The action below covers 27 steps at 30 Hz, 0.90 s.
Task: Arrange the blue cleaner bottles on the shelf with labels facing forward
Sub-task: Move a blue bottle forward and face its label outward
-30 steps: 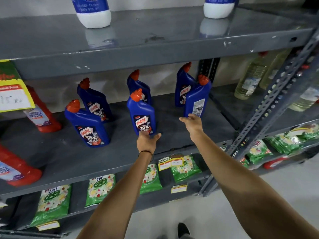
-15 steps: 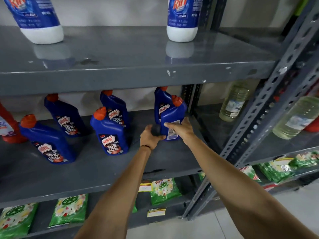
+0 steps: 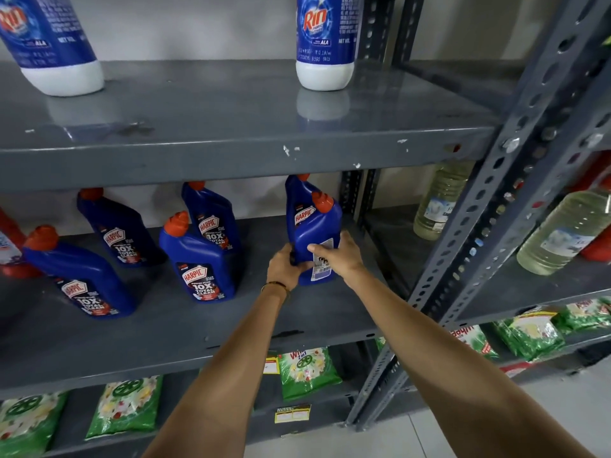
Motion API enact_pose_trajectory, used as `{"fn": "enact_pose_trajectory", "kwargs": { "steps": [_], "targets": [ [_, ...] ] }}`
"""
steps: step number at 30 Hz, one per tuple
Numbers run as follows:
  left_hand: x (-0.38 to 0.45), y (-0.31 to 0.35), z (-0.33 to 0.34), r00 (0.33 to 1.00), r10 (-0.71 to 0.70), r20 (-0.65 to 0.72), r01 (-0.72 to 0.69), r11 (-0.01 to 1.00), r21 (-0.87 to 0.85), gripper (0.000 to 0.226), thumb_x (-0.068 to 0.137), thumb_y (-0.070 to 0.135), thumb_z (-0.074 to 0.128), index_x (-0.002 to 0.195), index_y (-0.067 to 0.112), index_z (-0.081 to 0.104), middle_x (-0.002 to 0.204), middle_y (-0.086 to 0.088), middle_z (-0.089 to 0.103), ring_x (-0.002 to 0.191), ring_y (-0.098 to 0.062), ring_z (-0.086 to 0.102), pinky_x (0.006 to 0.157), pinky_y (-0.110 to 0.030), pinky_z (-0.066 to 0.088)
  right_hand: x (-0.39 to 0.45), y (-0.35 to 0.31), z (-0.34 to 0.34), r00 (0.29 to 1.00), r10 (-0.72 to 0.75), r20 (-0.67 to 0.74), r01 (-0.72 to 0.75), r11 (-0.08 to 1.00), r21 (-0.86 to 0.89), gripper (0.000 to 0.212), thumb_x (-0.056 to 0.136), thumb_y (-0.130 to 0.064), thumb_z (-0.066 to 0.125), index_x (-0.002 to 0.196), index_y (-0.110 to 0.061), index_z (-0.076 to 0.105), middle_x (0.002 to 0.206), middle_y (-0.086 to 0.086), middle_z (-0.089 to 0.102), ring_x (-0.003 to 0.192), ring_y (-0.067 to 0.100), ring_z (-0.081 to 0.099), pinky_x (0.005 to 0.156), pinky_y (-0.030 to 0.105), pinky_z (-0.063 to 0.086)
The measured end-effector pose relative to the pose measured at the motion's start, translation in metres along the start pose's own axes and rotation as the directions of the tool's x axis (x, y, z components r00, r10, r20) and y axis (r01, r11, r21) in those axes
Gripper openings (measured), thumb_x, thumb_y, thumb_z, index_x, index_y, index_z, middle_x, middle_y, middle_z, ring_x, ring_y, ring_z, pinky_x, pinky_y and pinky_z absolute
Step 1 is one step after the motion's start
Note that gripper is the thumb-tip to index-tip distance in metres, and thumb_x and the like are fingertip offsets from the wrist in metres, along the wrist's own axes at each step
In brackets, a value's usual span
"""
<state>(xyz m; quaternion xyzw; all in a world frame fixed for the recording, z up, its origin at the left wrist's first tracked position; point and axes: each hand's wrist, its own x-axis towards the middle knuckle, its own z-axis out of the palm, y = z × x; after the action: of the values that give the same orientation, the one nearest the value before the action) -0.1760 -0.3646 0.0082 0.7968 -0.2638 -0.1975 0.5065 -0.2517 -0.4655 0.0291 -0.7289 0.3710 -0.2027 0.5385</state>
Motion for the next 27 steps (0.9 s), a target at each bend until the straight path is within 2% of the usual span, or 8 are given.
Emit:
{"fn": "enact_pose_trajectory", "kwargs": {
  "steps": [5, 8, 11, 13, 15, 19, 24, 27],
  "targets": [
    [-0.012, -0.004, 0.003, 0.985, 0.075, -0.155, -0.076, 0.997, 0.000, 0.032, 0.072, 0.026, 0.075, 0.085, 0.013, 0.049, 0.099, -0.017, 0.061, 0.082, -0.024, 0.057, 0.061, -0.021, 0.040, -0.007, -0.010, -0.009, 0.991, -0.091, 0.096, 0.079, 0.989, 0.123, 0.057, 0.072, -0.022, 0.075, 0.121, -0.016, 0.047, 0.119, 0.005, 0.061, 0.108, 0.020, 0.060, 0.088, 0.033, 0.049],
    [-0.021, 0.007, 0.005, 0.956, 0.139, -0.257, -0.129, 0.990, 0.057, 0.036, 0.071, 0.031, 0.074, 0.086, 0.011, 0.049, 0.093, -0.012, 0.057, 0.075, -0.019, 0.051, 0.060, -0.024, 0.037, -0.008, -0.022, -0.008, 0.969, -0.148, 0.200, 0.117, 0.980, 0.160, 0.071, 0.065, -0.021, 0.081, 0.125, -0.021, 0.043, 0.124, 0.001, 0.058, 0.110, 0.015, 0.056, 0.090, 0.028, 0.044],
    [-0.028, 0.012, 0.006, 0.938, 0.213, -0.275, -0.181, 0.974, 0.135, 0.042, 0.067, 0.034, 0.077, 0.088, 0.008, 0.051, 0.087, -0.008, 0.056, 0.070, -0.019, 0.051, 0.059, -0.029, 0.041, -0.007, -0.025, -0.002, 0.977, -0.152, 0.147, 0.129, 0.980, 0.151, 0.083, 0.057, -0.026, 0.085, 0.128, -0.023, 0.042, 0.126, 0.000, 0.057, 0.113, 0.016, 0.054, 0.098, 0.035, 0.045],
    [-0.025, 0.010, -0.002, 0.965, 0.179, -0.191, -0.179, 0.984, 0.019, 0.042, 0.062, 0.035, 0.081, 0.083, 0.013, 0.053, 0.081, -0.004, 0.060, 0.070, -0.018, 0.055, 0.059, -0.027, 0.046, -0.009, -0.022, -0.003, 0.979, -0.161, 0.124, 0.135, 0.971, 0.198, 0.077, 0.055, -0.024, 0.084, 0.123, -0.024, 0.048, 0.121, 0.000, 0.062, 0.110, 0.017, 0.058, 0.099, 0.041, 0.048],
    [-0.020, 0.006, -0.017, 0.997, 0.072, 0.016, -0.067, 0.974, -0.216, 0.035, 0.064, 0.028, 0.081, 0.089, 0.019, 0.057, 0.091, -0.003, 0.063, 0.085, -0.018, 0.061, 0.073, -0.026, 0.051, -0.011, -0.018, -0.011, 0.969, -0.192, 0.156, 0.153, 0.961, 0.229, 0.066, 0.057, -0.019, 0.083, 0.117, -0.023, 0.054, 0.116, 0.001, 0.066, 0.107, 0.018, 0.061, 0.097, 0.043, 0.050],
    [-0.015, -0.008, -0.034, 0.902, -0.099, 0.420, 0.304, 0.836, -0.456, 0.057, 0.079, 0.019, 0.069, 0.130, 0.010, 0.044, 0.132, -0.013, 0.052, 0.114, -0.023, 0.056, 0.105, -0.038, 0.042, -0.015, -0.017, -0.030, 0.934, -0.230, 0.273, 0.123, 0.926, 0.358, 0.043, 0.066, -0.009, 0.076, 0.105, -0.016, 0.061, 0.106, 0.003, 0.068, 0.103, 0.022, 0.063, 0.098, 0.042, 0.048],
    [-0.019, -0.004, -0.027, 0.814, -0.037, 0.579, 0.397, 0.763, -0.509, 0.032, 0.087, 0.011, 0.057, 0.118, 0.007, 0.054, 0.104, -0.006, 0.066, 0.087, -0.014, 0.068, 0.080, -0.026, 0.058, -0.016, -0.018, -0.036, 0.897, -0.217, 0.384, 0.004, 0.875, 0.485, 0.042, 0.059, -0.012, 0.074, 0.099, -0.018, 0.063, 0.095, 0.000, 0.068, 0.093, 0.017, 0.063, 0.084, 0.031, 0.051],
    [-0.017, 0.000, -0.023, 0.816, -0.074, 0.573, 0.403, 0.783, -0.474, 0.032, 0.080, 0.013, 0.065, 0.111, 0.011, 0.057, 0.101, -0.006, 0.067, 0.090, -0.016, 0.067, 0.083, -0.029, 0.056, -0.015, -0.013, -0.034, 0.897, -0.192, 0.398, -0.061, 0.838, 0.542, 0.053, 0.053, -0.019, 0.075, 0.105, -0.016, 0.063, 0.103, 0.004, 0.066, 0.101, 0.022, 0.060, 0.090, 0.036, 0.050]
  ]
}}
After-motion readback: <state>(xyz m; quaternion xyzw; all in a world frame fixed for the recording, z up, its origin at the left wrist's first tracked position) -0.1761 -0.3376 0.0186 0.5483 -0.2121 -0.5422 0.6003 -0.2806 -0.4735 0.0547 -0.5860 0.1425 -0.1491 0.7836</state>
